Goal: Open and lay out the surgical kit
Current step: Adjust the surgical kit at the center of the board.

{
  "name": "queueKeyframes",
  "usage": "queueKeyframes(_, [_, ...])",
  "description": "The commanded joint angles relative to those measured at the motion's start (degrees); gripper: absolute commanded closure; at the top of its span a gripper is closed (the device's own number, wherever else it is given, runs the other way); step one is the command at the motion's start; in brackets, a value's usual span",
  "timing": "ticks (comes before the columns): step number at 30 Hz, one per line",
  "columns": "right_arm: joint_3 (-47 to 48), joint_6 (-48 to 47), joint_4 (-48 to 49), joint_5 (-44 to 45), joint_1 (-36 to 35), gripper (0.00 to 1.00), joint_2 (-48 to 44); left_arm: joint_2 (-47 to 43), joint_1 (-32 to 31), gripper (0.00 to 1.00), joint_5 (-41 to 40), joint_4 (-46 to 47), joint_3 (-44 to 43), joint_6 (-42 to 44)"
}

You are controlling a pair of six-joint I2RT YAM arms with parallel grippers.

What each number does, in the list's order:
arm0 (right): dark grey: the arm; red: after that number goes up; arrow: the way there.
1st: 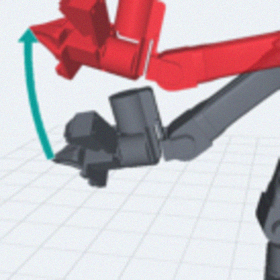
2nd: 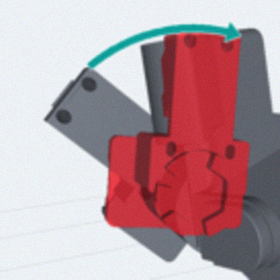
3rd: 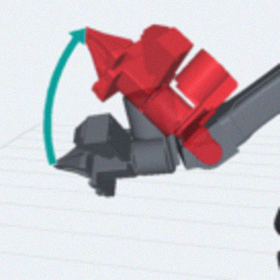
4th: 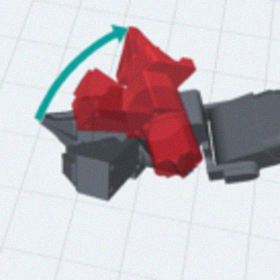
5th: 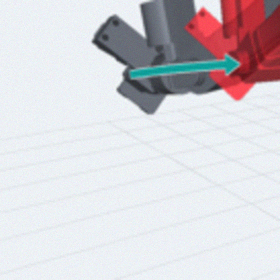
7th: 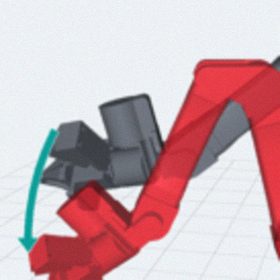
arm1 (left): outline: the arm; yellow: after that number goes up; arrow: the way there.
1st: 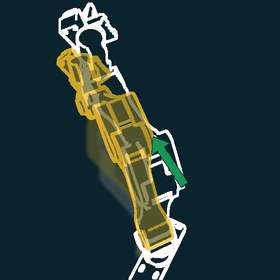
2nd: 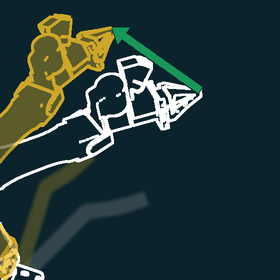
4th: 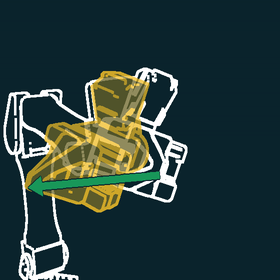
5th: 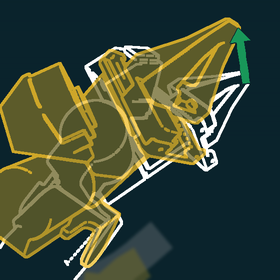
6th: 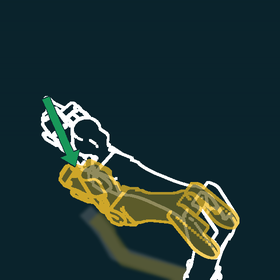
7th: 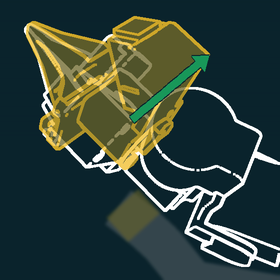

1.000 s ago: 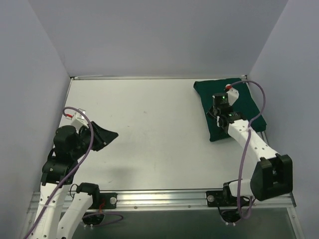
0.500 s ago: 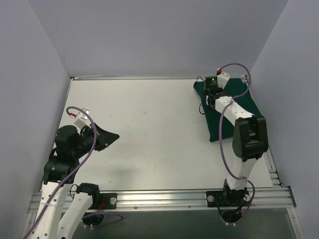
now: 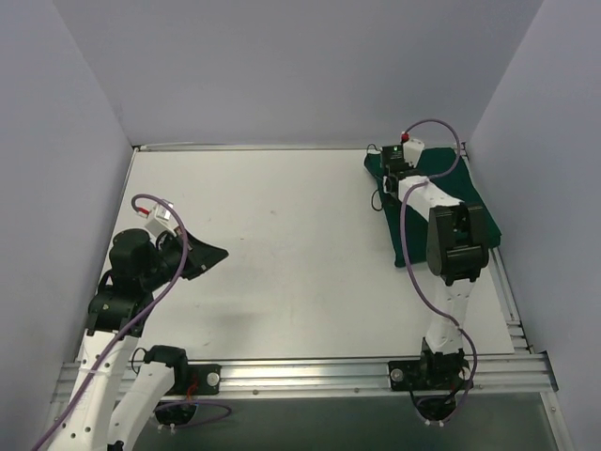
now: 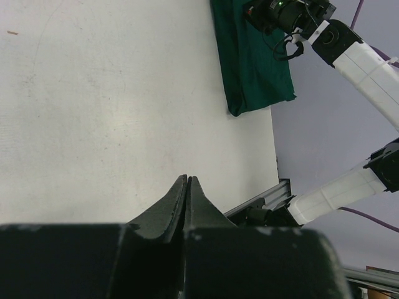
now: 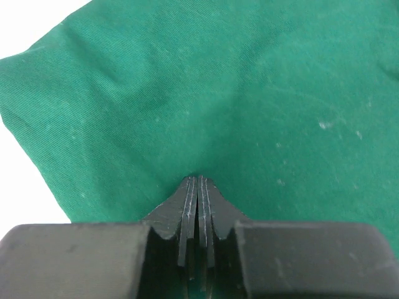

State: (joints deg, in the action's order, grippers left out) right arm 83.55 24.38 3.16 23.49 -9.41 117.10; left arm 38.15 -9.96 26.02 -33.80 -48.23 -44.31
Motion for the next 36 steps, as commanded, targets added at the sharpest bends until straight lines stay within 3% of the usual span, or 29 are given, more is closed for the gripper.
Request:
queueKeyframes(1, [3.11, -2.22, -1.84, -5.19, -0.96, 1.0, 2.6, 0.52, 0.38, 0.98, 1.49, 3.65, -0.64, 0.46])
queueKeyframes(11, [0.66, -8.73, -0.17, -27.52, -4.83, 1.0, 3.58, 1.4, 0.38, 0.97, 1.57, 1.9, -1.17, 1.86])
queueKeyframes(20, [-7.08, -14.35, -2.01, -39.03, -14.39, 1.0, -1.26, 1.93, 0.29, 0.79, 3.25, 1.55, -1.61, 1.87])
queueKeyframes(25, [-11.38, -15.87, -3.87, -35.54, -23.36, 1.0, -6.94, 2.19, 0.29, 0.79, 0.7, 1.81, -2.13, 1.16])
queueKeyframes(30, [-18.5, -10.33, 0.71, -28.87, -23.46, 1.0, -18.45, 5.78, 0.2, 0.79, -1.15, 5.23, -2.31, -0.16])
queueKeyframes(34, [-18.77, -5.76, 0.28, -19.91, -23.2, 0.88, -27.61, 11.67, -1.55, 0.87, -4.21, 7.61, -3.71, -0.25])
queueKeyframes(36, [-18.6, -2.33, -1.48, -16.82, -22.24, 0.7, -33.82, 17.27, -2.43, 0.98, -6.68, 6.91, -6.87, 0.19])
